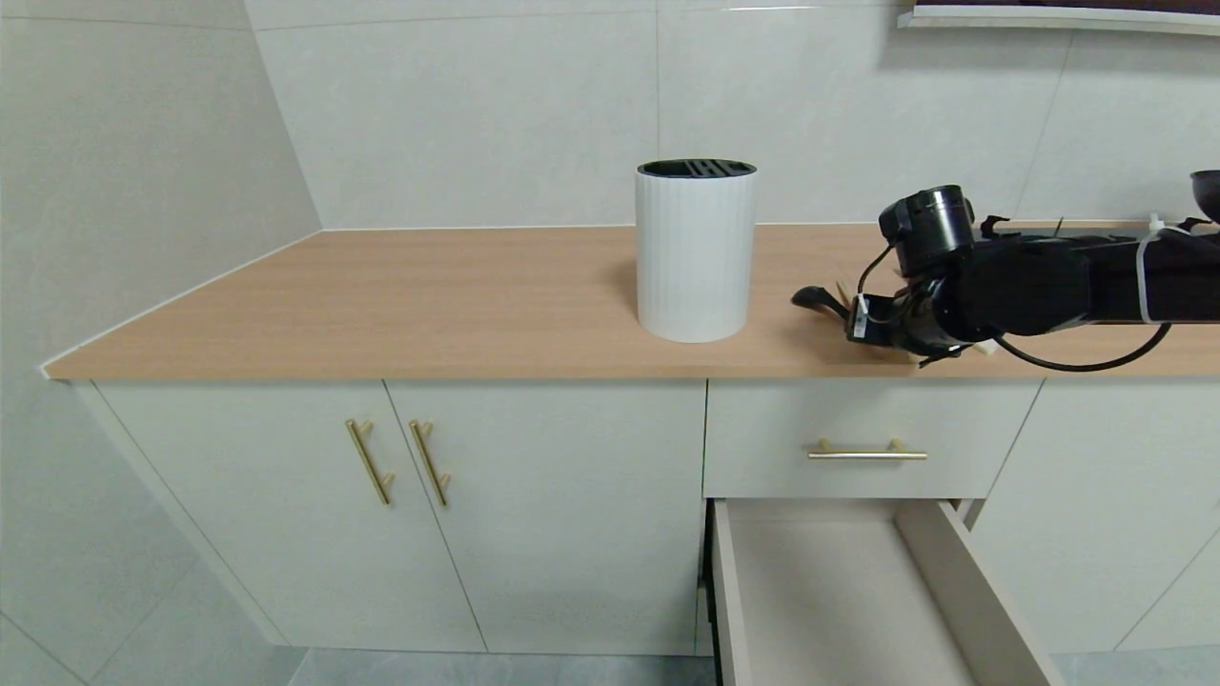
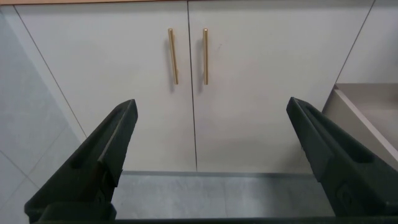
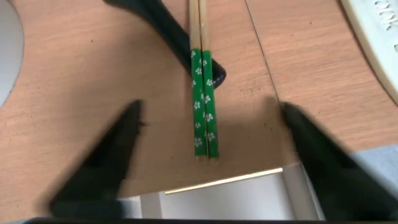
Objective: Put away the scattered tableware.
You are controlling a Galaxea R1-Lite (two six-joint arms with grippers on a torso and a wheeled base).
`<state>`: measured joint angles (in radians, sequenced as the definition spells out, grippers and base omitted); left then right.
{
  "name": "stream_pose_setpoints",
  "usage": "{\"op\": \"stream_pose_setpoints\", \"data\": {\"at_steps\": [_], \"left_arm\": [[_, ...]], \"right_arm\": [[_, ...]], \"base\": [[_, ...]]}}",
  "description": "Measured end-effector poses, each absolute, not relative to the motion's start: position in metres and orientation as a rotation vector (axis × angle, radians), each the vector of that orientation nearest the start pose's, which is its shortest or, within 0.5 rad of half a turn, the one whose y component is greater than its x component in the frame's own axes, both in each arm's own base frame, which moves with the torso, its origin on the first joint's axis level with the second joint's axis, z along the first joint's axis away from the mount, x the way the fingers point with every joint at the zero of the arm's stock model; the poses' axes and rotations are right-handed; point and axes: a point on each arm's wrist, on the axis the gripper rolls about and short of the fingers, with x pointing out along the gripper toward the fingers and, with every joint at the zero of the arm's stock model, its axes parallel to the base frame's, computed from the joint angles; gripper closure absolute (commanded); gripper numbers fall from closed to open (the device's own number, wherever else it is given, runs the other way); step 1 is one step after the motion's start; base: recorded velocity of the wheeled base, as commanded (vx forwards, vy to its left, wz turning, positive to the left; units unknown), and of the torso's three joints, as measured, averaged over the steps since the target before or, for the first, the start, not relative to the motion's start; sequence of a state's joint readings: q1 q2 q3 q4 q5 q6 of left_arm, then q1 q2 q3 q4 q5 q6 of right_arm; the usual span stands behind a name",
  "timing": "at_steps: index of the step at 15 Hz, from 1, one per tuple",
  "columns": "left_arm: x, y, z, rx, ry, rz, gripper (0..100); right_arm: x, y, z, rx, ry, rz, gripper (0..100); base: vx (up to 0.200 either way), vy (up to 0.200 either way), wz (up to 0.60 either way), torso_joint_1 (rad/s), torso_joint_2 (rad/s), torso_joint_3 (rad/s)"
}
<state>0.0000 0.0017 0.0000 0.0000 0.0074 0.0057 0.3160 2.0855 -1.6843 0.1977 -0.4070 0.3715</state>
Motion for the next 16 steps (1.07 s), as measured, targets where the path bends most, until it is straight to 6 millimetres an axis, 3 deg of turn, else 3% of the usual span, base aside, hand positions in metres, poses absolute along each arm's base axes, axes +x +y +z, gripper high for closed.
{"op": "stream_pose_setpoints", "data": {"at_steps": [7, 10, 12, 16], "left_arm": [[-0.023, 0.0, 0.076, 0.006, 0.002, 0.007, 0], [-0.023, 0.0, 0.076, 0.006, 0.002, 0.007, 0], [-0.023, 0.0, 0.076, 0.006, 0.002, 0.007, 0], [-0.023, 0.0, 0.076, 0.006, 0.001, 0.007, 0]], "right_arm": [[0.403, 0.121, 0.206, 0.153, 0.532, -0.191, 100], [0.393, 0.118, 0.216, 0.162, 0.522, -0.187, 100], [0.374, 0.112, 0.231, 0.18, 0.514, -0.152, 100], [0.296, 0.093, 0.271, 0.23, 0.488, 0.001, 100]], "base": [[0.0, 0.0, 0.0, 0.0, 0.0, 0.0], [0.0, 0.0, 0.0, 0.0, 0.0, 0.0], [0.0, 0.0, 0.0, 0.0, 0.0, 0.0], [0.0, 0.0, 0.0, 0.0, 0.0, 0.0]]}}
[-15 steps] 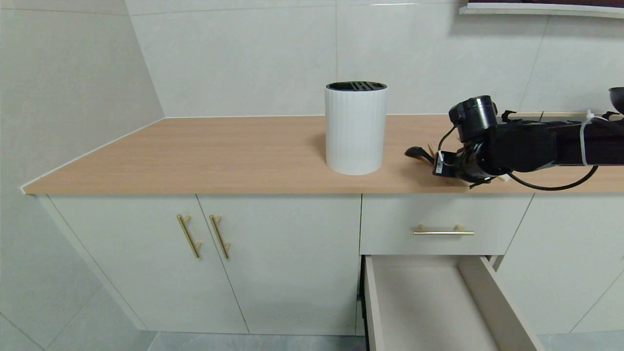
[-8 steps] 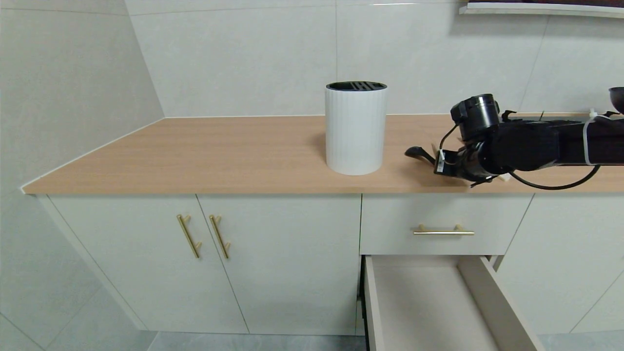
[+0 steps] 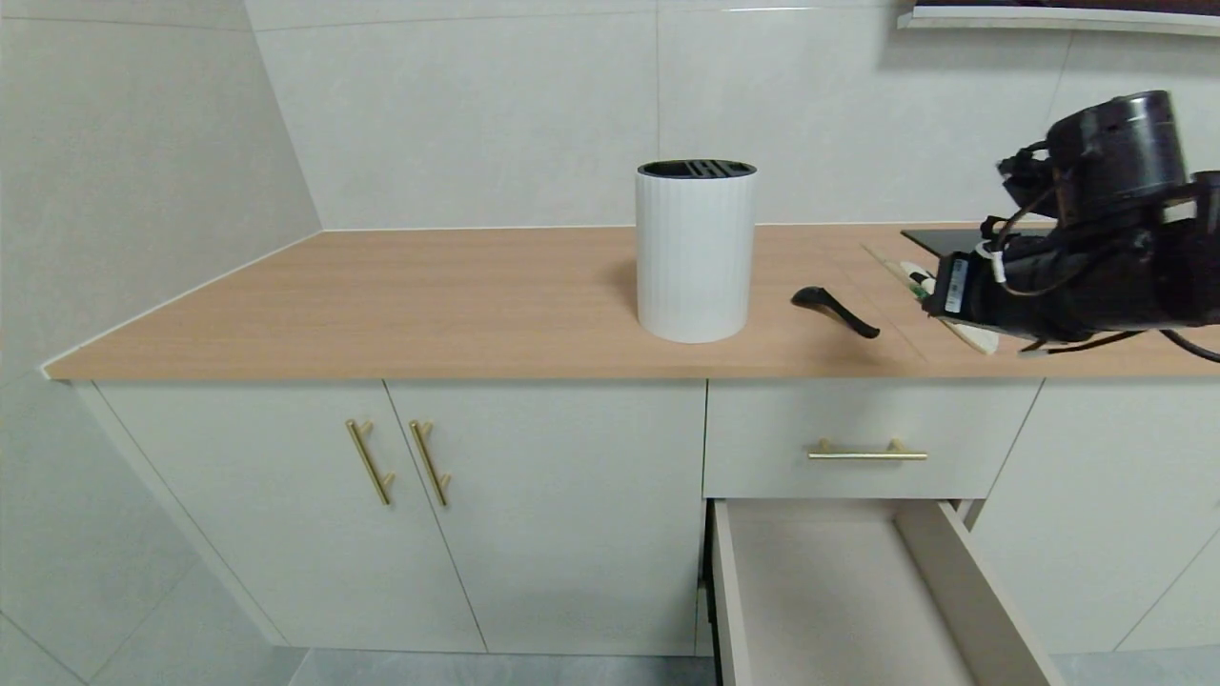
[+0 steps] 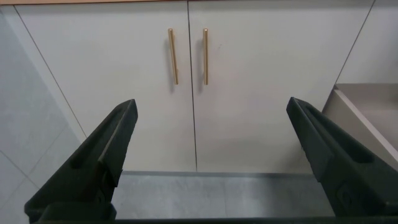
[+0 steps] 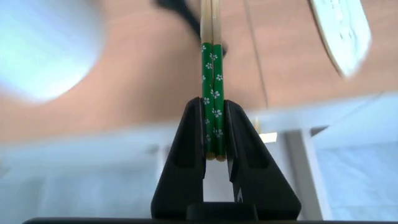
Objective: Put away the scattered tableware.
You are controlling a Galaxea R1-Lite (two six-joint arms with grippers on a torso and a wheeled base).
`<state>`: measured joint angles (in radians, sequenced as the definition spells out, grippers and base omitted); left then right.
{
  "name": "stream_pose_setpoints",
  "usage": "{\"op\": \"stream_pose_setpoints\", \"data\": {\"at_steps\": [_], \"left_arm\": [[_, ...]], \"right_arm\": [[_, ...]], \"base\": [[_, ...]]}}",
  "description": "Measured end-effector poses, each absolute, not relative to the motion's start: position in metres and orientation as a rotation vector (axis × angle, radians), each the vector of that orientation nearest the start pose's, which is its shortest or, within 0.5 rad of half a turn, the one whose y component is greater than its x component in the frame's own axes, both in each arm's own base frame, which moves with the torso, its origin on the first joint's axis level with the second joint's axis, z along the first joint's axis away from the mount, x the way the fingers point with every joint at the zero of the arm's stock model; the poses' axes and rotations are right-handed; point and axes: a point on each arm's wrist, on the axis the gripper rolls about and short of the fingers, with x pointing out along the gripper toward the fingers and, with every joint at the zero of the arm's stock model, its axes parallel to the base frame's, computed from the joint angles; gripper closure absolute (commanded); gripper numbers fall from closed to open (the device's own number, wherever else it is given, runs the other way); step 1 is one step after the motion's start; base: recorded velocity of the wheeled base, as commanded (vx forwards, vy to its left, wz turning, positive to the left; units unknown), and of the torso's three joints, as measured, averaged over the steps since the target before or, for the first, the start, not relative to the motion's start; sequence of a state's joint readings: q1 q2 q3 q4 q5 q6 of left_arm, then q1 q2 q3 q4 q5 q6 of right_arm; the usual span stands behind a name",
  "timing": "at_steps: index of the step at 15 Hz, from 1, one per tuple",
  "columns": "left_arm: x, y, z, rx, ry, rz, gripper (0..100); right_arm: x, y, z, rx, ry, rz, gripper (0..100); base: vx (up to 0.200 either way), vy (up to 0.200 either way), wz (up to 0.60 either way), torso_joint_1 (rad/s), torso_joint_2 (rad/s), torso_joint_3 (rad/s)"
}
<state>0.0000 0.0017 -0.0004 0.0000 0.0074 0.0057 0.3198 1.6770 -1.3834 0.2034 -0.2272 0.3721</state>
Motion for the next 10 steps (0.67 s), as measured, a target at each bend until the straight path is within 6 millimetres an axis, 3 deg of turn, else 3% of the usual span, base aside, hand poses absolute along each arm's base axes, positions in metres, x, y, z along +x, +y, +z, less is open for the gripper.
{"op": "stream_pose_setpoints", "data": {"at_steps": [4, 6, 8, 10], "left_arm": [[-0.023, 0.0, 0.076, 0.006, 0.002, 0.007, 0], [-0.023, 0.0, 0.076, 0.006, 0.002, 0.007, 0], [-0.023, 0.0, 0.076, 0.006, 0.002, 0.007, 0], [-0.023, 0.0, 0.076, 0.006, 0.002, 0.008, 0]], "right_arm": [[0.207, 0.068, 0.279, 0.228, 0.597, 0.174, 100], [0.168, 0.06, 0.282, 0.245, 0.681, 0.353, 100], [0.145, 0.053, 0.284, 0.207, 0.693, 0.408, 100], [0.139, 0.052, 0.279, 0.156, 0.695, 0.438, 100]], "base": [[0.0, 0.0, 0.0, 0.0, 0.0, 0.0], [0.0, 0.0, 0.0, 0.0, 0.0, 0.0], [0.0, 0.0, 0.0, 0.0, 0.0, 0.0], [0.0, 0.0, 0.0, 0.0, 0.0, 0.0]]}}
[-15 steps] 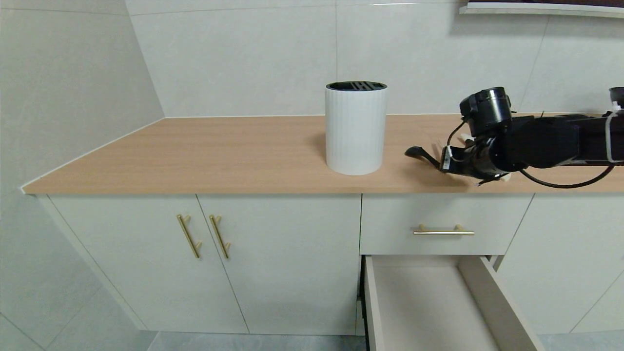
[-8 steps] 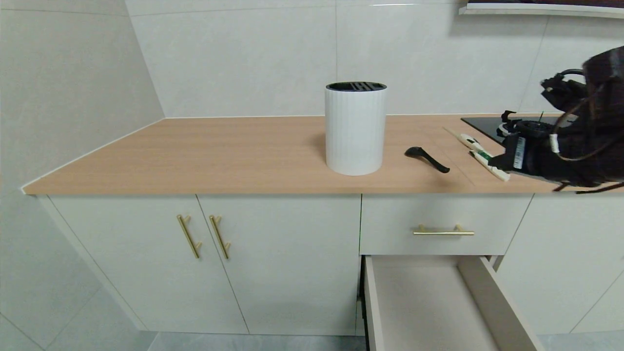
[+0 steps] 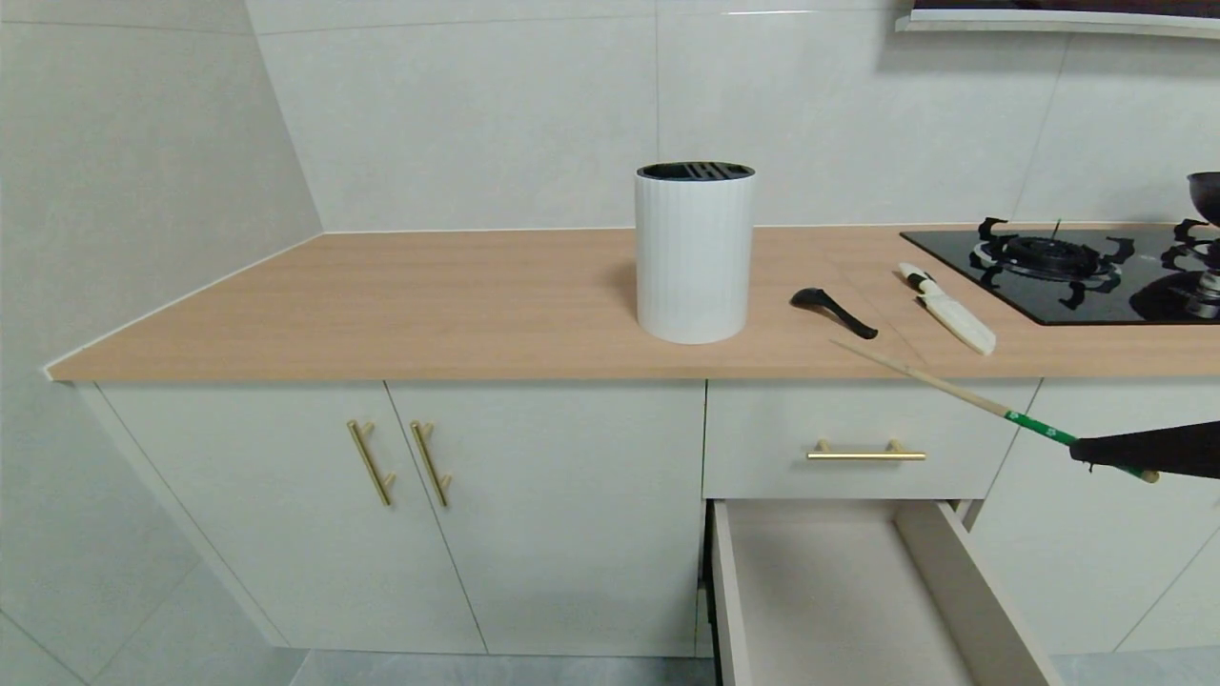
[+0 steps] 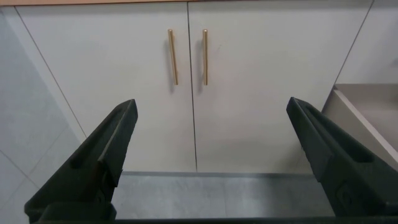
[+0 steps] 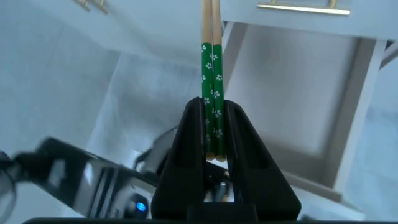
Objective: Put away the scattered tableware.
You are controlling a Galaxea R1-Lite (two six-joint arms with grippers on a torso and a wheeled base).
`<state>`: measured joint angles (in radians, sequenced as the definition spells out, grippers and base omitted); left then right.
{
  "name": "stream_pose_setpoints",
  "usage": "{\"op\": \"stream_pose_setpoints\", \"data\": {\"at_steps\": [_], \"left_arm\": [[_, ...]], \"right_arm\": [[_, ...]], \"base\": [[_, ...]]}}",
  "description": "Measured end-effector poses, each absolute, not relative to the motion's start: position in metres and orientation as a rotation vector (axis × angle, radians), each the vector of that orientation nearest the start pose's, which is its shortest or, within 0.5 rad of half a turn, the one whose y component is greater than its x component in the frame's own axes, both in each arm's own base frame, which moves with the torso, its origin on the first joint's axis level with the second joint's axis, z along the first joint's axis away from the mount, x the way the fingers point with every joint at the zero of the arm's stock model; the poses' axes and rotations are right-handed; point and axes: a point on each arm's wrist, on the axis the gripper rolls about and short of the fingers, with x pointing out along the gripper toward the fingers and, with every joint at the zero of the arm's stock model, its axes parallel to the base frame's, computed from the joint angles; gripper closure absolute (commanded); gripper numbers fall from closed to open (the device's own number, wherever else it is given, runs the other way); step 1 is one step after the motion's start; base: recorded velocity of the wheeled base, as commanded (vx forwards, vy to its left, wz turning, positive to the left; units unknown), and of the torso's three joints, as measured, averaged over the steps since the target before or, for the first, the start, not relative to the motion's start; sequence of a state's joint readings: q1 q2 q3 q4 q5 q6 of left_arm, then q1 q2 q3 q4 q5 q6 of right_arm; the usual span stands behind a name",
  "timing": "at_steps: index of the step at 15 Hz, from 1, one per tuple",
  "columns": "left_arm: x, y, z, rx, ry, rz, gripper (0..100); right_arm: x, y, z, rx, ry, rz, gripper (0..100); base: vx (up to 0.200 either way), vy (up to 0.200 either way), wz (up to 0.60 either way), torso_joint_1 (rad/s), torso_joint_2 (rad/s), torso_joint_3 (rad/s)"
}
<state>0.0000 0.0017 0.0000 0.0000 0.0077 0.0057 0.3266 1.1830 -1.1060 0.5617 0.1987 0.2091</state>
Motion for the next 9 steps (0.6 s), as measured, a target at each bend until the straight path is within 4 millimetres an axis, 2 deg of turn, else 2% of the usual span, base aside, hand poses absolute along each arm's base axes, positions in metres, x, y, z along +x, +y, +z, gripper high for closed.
{"op": "stream_pose_setpoints", "data": {"at_steps": [9], "left_arm": [[-0.023, 0.0, 0.076, 0.006, 0.002, 0.007, 0]], "right_arm": [[0.141, 0.06, 0.263, 0.108, 0.759, 0.471, 100]], "base": [[0.0, 0.0, 0.0, 0.0, 0.0, 0.0]]}}
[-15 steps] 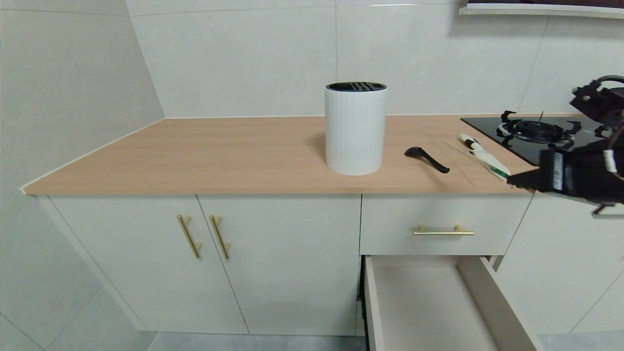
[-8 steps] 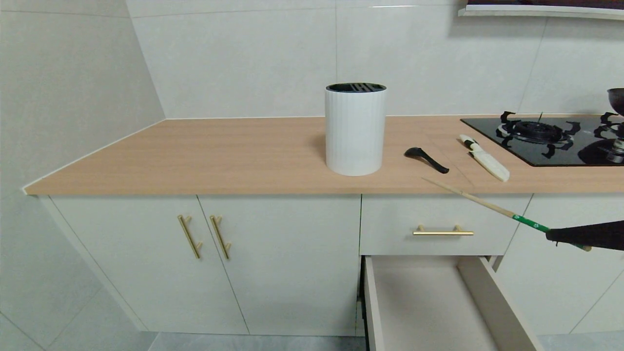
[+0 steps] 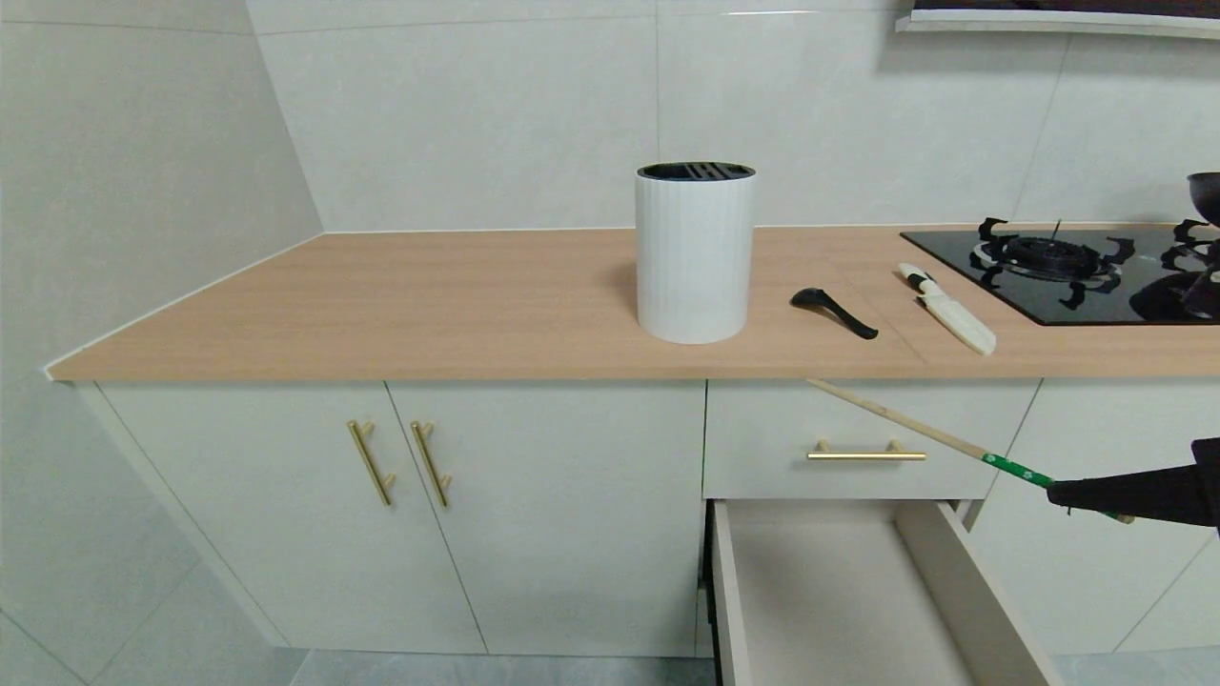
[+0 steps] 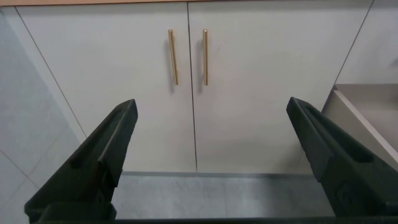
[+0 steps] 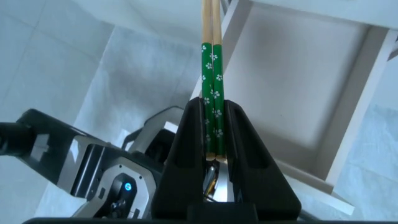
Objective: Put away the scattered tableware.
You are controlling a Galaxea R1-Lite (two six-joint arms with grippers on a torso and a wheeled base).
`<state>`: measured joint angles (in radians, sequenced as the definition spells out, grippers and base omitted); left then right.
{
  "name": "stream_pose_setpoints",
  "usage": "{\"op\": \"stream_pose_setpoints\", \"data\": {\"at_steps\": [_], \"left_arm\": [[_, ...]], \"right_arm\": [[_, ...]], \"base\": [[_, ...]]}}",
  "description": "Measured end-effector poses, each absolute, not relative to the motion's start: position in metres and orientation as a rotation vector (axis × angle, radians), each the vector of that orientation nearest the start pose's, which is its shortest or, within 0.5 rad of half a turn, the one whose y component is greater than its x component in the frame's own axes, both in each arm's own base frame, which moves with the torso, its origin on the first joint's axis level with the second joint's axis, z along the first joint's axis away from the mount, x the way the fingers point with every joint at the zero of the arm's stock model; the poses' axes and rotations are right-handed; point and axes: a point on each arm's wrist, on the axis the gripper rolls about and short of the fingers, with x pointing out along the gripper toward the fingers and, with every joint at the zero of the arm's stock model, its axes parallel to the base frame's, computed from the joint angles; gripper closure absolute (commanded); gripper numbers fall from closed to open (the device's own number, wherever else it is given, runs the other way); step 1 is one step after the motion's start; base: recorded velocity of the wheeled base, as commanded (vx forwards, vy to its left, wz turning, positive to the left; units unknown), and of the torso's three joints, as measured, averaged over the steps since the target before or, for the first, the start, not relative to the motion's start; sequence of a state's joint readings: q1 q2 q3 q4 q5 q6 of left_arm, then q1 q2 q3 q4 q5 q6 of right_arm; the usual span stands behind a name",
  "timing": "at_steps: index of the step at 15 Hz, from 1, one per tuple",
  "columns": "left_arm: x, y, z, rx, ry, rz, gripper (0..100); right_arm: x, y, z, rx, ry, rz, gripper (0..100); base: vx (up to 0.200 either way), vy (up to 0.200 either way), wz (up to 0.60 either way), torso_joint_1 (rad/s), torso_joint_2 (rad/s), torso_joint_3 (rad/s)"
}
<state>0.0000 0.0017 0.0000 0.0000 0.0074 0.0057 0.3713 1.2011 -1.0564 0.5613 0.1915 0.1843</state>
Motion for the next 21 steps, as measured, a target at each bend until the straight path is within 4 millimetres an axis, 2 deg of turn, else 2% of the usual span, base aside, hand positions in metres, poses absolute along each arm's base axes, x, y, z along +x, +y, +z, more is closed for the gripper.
{"op": "stream_pose_setpoints", "data": {"at_steps": [5, 16, 21], "left_arm": [[-0.023, 0.0, 0.076, 0.006, 0.001, 0.007, 0], [-0.023, 0.0, 0.075, 0.006, 0.004, 0.007, 0], [-0.023, 0.0, 0.076, 0.006, 0.002, 0.007, 0]], "right_arm": [[0.147, 0.063, 0.258, 0.102, 0.791, 0.469, 100], [0.158, 0.066, 0.249, 0.097, 0.841, 0.46, 100], [0.164, 0.069, 0.243, 0.093, 0.87, 0.455, 100]], "base": [[0.0, 0.0, 0.0, -0.03, 0.09, 0.06], [0.0, 0.0, 0.0, -0.14, 0.42, 0.281], [0.0, 0.0, 0.0, -0.015, 0.06, 0.039]]}}
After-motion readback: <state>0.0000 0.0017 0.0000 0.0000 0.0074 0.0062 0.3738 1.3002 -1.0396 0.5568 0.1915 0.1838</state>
